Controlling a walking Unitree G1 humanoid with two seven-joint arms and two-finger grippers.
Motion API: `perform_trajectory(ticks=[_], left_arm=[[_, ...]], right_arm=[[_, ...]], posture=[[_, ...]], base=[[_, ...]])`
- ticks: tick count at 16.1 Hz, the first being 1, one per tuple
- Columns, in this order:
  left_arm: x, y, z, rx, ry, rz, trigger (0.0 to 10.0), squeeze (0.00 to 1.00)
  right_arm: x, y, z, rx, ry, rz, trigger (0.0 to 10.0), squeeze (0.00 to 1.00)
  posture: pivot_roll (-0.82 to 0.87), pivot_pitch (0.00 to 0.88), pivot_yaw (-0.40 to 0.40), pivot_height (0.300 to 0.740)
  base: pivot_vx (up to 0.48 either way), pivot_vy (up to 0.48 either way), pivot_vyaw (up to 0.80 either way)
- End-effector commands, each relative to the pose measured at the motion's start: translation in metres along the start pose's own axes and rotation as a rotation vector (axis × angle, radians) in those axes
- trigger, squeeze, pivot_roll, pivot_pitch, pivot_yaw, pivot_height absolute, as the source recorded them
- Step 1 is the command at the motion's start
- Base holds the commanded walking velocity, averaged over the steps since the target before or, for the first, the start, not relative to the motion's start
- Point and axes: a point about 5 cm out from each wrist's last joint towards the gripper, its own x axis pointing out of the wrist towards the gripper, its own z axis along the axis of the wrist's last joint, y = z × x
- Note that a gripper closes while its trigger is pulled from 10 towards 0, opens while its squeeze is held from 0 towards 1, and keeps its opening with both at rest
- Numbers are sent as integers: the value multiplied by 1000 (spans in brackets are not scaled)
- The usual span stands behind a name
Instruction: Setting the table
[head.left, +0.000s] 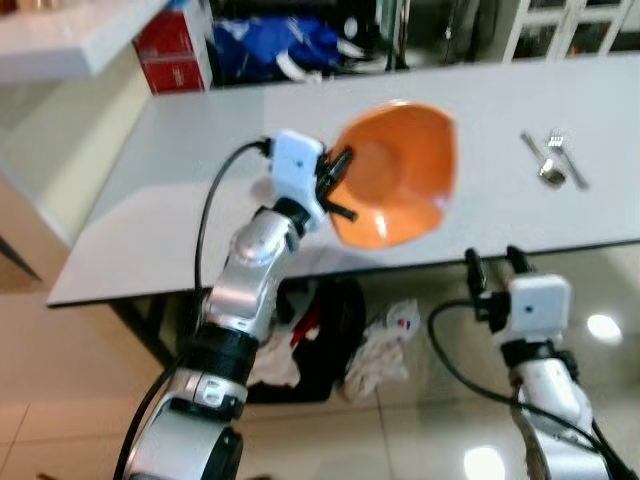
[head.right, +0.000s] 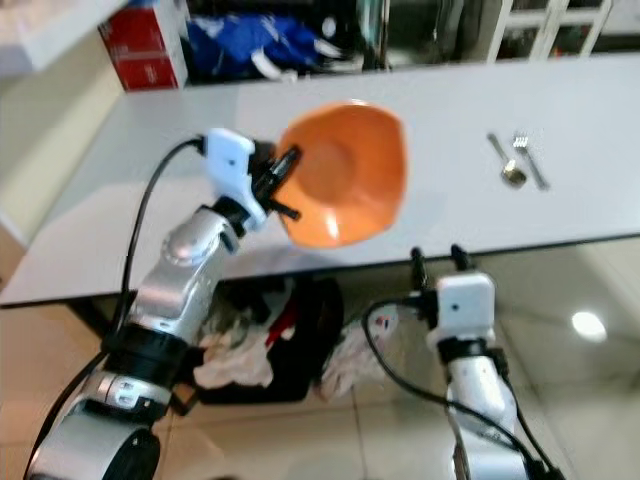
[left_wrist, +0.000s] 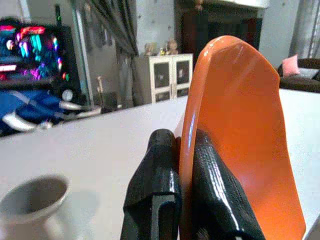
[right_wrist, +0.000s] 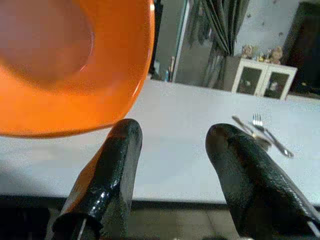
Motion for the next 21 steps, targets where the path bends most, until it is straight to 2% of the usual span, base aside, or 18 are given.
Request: perform_trajectory(ticks=[1, 11, 15, 21], left_arm=[[-4, 14, 7, 21, -29, 40, 0, 0], [-2, 13, 7, 13, -34, 27, 0, 0], [-2, 11, 7, -14, -37, 15, 0, 0], [5, 11, 12, 18, -44, -6, 0, 0]], right_arm=[[-1, 6, 0, 12, 3, 16, 10000, 0], [-5, 5, -2, 10, 17, 12, 10000, 0], [-6, 5, -3, 9, 20, 13, 10000, 0], [-5, 5, -2, 7, 19, 14, 10000, 0]], posture=[[-78, 0, 72, 722], [-91, 0, 75, 722], [-90, 0, 72, 722], [-92, 0, 72, 722]], base=[[300, -371, 0], [306, -366, 0], [108, 0, 0], [480, 0, 0]])
